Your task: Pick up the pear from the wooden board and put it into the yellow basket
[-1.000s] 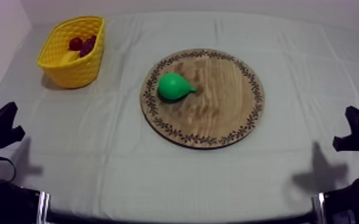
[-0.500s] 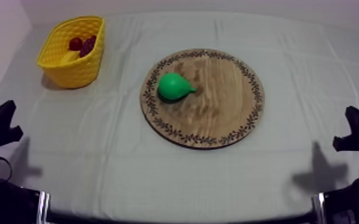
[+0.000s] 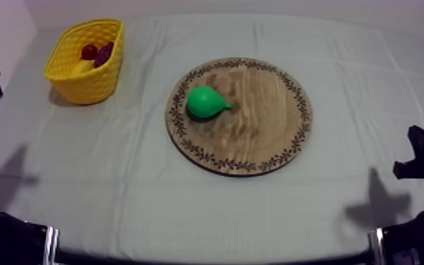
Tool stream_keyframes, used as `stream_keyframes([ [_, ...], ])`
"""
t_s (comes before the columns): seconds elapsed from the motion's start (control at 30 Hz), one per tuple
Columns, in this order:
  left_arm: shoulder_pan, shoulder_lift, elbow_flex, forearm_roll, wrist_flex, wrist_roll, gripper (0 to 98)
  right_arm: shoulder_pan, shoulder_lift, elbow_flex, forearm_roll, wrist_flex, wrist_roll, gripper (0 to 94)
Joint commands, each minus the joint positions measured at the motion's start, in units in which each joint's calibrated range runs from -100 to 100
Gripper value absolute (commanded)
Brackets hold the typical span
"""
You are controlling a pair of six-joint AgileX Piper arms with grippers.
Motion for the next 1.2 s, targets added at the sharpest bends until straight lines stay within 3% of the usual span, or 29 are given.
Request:
stream_keyframes([
  [0.0, 0.07, 12.24, -12.5, 0.12, 0.55, -0.65, 0.1, 0.01, -0.05, 0.05, 0.02, 0.01, -0.01, 0.3],
  [0.17, 0.56, 24.76, -26.55, 0.7, 2.02, -2.68, 0.1, 0.01, -0.05, 0.05, 0.02, 0.01, -0.01, 0.3],
  [0.67, 6.61, 51.77, -59.43, 5.61, 10.22, -12.26, 0.1, 0.01, -0.05, 0.05, 0.02, 0.01, -0.01, 0.3],
  [1.17, 16.52, 68.51, -79.97, 5.99, 24.86, -15.8, 0.1, 0.01, -0.05, 0.05, 0.02, 0.01, -0.01, 0.3],
])
